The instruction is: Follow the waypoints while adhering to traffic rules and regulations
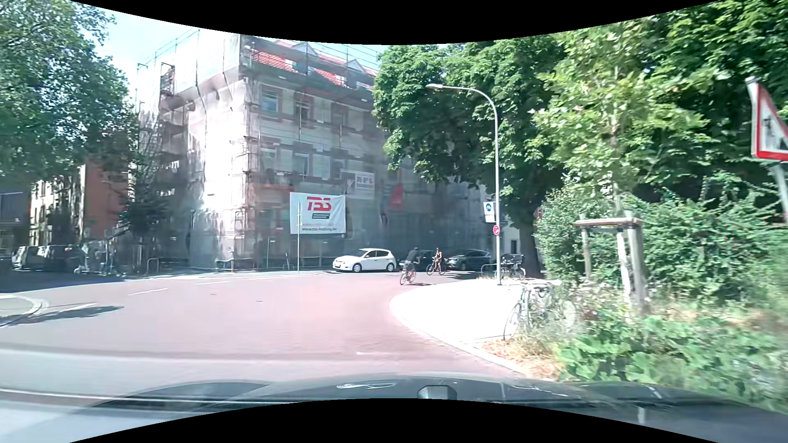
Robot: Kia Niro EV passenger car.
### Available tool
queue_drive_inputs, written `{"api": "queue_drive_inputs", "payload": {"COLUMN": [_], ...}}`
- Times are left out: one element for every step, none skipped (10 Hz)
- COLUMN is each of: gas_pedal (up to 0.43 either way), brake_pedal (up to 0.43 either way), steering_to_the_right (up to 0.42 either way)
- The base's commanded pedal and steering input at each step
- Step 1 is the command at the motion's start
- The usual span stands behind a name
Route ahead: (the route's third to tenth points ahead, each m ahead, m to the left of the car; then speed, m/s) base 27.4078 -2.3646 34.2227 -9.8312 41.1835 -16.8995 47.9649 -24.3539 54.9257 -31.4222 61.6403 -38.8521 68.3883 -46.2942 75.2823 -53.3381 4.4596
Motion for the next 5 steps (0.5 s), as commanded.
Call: {"api": "queue_drive_inputs", "payload": {"gas_pedal": [0.067, 0.067, 0.067, 0.067, 0.067], "brake_pedal": [0.0, 0.0, 0.0, 0.0, 0.0], "steering_to_the_right": [-0.232, -0.204, -0.169, -0.141, -0.124]}}
